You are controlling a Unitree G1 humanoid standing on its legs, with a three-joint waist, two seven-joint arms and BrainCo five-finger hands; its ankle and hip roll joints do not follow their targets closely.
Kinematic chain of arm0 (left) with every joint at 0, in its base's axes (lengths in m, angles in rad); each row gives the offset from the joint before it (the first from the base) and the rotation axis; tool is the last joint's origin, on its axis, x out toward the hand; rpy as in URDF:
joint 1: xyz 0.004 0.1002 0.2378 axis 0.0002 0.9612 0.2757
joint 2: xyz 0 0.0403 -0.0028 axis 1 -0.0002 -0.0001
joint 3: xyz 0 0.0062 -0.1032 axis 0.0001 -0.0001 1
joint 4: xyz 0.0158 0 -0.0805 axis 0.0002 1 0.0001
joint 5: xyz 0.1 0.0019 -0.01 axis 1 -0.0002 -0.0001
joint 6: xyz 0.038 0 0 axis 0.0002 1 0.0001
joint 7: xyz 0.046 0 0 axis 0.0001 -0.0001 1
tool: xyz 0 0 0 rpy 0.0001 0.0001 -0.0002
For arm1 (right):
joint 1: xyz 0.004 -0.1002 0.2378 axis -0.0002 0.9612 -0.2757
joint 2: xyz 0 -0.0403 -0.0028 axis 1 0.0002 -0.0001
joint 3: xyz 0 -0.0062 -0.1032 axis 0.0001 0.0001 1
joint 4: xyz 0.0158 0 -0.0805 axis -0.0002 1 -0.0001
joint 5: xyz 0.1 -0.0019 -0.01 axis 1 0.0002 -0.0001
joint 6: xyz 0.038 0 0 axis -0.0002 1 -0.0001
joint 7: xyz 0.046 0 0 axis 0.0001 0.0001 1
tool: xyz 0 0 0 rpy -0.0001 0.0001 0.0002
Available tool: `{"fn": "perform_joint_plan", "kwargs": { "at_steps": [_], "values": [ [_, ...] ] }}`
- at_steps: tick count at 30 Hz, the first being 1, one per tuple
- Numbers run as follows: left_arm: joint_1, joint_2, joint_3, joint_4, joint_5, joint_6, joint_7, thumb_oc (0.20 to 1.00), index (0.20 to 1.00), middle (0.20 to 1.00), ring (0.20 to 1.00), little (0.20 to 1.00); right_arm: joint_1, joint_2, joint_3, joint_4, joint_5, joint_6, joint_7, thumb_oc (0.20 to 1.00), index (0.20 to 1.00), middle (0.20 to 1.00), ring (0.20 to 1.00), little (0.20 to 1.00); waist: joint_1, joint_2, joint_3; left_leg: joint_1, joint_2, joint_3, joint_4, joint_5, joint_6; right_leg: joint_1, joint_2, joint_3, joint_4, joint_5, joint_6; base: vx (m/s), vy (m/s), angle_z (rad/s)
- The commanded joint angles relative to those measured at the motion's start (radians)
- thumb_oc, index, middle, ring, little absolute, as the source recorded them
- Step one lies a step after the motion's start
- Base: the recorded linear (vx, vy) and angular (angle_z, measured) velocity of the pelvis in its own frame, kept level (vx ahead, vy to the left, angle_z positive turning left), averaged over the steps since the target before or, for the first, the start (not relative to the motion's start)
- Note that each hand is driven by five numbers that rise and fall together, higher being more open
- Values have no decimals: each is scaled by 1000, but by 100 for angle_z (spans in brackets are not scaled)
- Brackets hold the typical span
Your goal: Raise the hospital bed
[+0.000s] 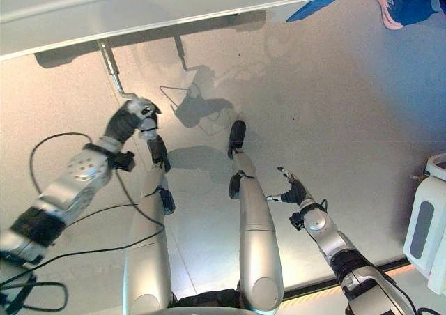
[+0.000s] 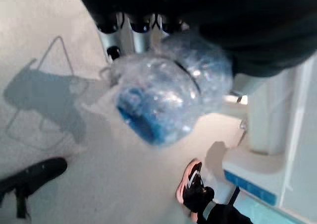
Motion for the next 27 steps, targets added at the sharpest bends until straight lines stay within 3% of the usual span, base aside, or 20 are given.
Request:
{"fn": "perform_joint_plan", "kwargs": {
  "at_steps": [1,7,8,9,11,13,14,17,24,25,27],
  "values": [
    [129,5,46,-191,13,-118,-55,200,200,200,200,200,106,-87,-19,-48,0,-8,14,1000,1000,1000,1000,1000,-14,92,-24,-45,-1,6,-11,56,-4,7,-22,11,8,19,156,24,56,11],
    [270,56,158,-205,20,-126,-65,200,200,200,200,200,126,-90,-37,-27,-5,-14,20,1000,1000,1000,1000,1000,14,109,-24,-49,-18,12,-4,44,3,25,-50,-2,-12,33,167,55,111,8],
    [305,43,179,-181,25,-128,-56,200,200,200,200,200,136,-91,-34,-25,-10,-15,23,1000,1000,1000,1000,1000,20,111,-24,-30,-22,15,14,4,-1,56,-60,1,-12,11,181,30,100,7],
    [298,43,184,-182,26,-128,-56,200,200,200,200,200,127,-91,-37,-26,-10,-15,23,1000,1000,1000,1000,1000,19,111,-24,-56,-23,19,10,32,6,34,-61,-1,-22,39,173,83,98,8],
    [313,38,195,-157,44,-125,-46,200,200,200,200,200,134,-89,-31,-22,-13,-13,27,1000,1000,1000,1000,1000,25,109,-24,-36,-25,18,26,-8,3,59,-65,4,-18,14,185,56,96,10],
    [305,39,199,-158,44,-125,-46,200,200,200,200,200,125,-89,-34,-23,-13,-13,27,1000,1000,1000,1000,1000,23,108,-24,-62,-27,21,21,22,11,35,-67,2,-27,43,177,20,150,5],
    [304,-7,230,-51,94,-120,5,200,200,200,200,200,125,-80,-25,-26,-18,-12,28,1000,1000,1000,1000,1000,29,98,-24,-63,-31,22,84,-45,18,58,-78,12,-15,16,192,66,200,1],
    [288,-27,235,5,115,-115,22,200,200,200,200,200,115,-74,-21,-25,-17,-11,29,1000,1000,1000,1000,1000,29,89,-24,-81,-32,26,115,-63,24,55,-84,16,-14,17,198,79,175,-6],
    [134,-91,233,208,196,-85,111,200,200,200,200,200,67,-39,6,-15,-19,-3,20,1000,1000,1000,1000,1000,13,34,-24,-144,-30,35,180,-110,36,52,-94,19,-64,45,220,41,114,3],
    [21,-105,217,323,198,-71,142,200,200,200,200,200,41,-20,28,-10,-14,3,17,1000,1000,1000,1000,1000,0,3,-24,-167,-29,35,207,-127,45,53,-90,21,-88,57,226,40,82,0],
    [-32,-106,200,358,203,-65,151,200,200,200,200,200,29,-16,34,-9,-11,5,14,1000,1000,1000,1000,1000,-4,-8,-24,-178,-29,33,218,-135,49,51,-89,23,-96,62,227,43,81,-12]
  ]
}}
